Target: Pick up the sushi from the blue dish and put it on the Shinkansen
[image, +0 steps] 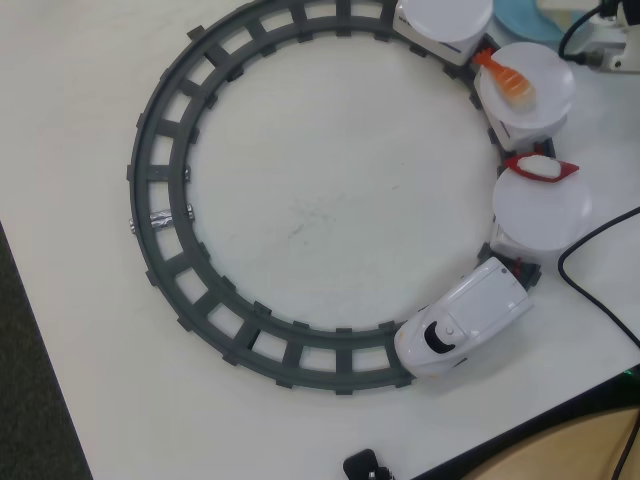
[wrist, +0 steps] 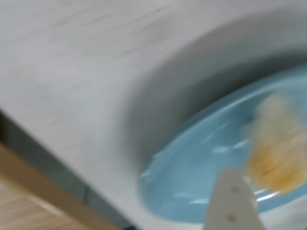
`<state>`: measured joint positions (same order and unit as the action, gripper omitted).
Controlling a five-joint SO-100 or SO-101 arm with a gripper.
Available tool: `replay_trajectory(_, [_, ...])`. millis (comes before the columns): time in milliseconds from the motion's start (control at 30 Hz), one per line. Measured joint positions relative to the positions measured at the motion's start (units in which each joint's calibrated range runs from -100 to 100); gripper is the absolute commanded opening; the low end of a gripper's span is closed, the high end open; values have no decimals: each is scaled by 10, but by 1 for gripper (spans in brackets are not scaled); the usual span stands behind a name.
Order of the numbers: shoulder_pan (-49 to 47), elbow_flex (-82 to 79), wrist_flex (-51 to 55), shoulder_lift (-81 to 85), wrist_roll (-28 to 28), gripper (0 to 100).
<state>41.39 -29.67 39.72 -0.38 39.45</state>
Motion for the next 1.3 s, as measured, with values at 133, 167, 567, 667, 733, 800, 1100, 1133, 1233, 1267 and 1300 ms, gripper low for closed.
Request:
replay_trajectory(133, [0,13,8,-9,28,33])
replay_trajectory(167, [-2,20,7,-12,28,33])
replay_trajectory(567, [-5,61,-31,-111,45,33])
replay_trajectory(667, [-4,61,-50,-125,46,33])
replay_trajectory(733, [-3,61,-59,-130,45,33])
replay_trajectory(800, [-2,61,-72,-134,48,33])
replay_trajectory(1100, [8,63,-114,-153,48,15])
replay_trajectory(1133, [6,66,-116,-157,48,8])
replay_trajectory(1233, [1,73,-117,-166,49,2])
replay_trajectory(1267, [-2,77,-117,-168,48,3])
replay_trajectory(1300, [-2,78,-117,-171,48,2])
